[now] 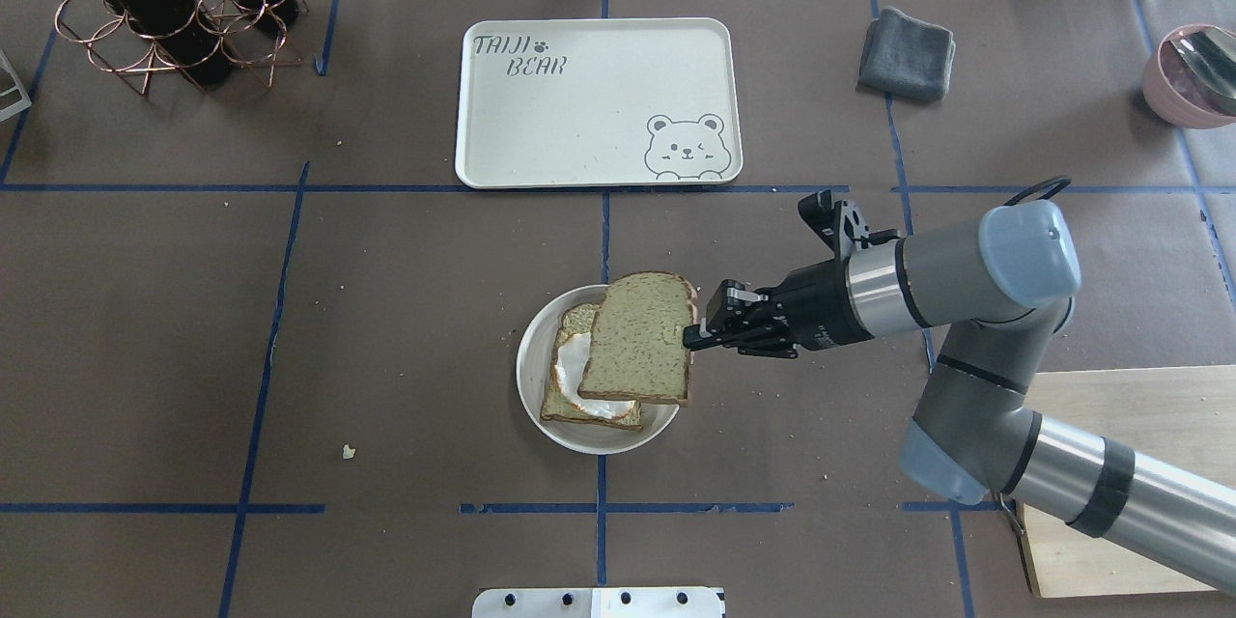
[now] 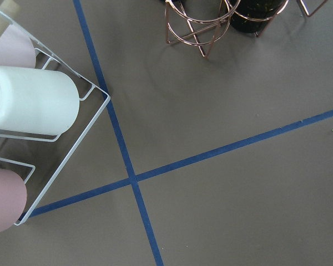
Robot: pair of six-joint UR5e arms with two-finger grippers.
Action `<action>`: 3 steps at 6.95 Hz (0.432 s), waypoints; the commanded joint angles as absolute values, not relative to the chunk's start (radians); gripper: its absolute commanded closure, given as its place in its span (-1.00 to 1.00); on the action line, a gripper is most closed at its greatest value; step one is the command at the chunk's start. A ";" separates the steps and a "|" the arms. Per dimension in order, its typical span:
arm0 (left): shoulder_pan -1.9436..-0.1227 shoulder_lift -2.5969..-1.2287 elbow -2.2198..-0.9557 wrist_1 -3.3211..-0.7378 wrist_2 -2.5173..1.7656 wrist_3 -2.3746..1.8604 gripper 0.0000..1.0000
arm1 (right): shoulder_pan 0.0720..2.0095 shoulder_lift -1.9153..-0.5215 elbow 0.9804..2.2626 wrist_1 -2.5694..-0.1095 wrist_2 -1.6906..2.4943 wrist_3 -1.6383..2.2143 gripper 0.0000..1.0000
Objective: Make sandwich and place on tray
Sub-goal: 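Lower the bread slice onto the egg toast and open the right gripper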
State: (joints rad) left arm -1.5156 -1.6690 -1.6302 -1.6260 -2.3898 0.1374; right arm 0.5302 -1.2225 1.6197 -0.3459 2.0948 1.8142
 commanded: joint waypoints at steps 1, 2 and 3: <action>-1.516 -1.669 -1.631 -1.626 -2.388 0.138 -1.00 | 0.480 -1.170 1.556 -0.342 2.011 1.818 1.00; -1.516 -1.669 -1.634 -1.626 -2.390 0.138 -1.00 | 0.468 -1.169 1.540 -0.341 1.972 1.815 1.00; -1.516 -1.669 -1.634 -1.626 -2.390 0.138 -1.00 | 0.463 -1.170 1.536 -0.336 1.967 1.818 1.00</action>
State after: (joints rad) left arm -1.5156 -1.6690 -1.6326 -1.6260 -2.3895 0.1380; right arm 0.4730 -1.1721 1.5483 -0.3402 1.9872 1.8163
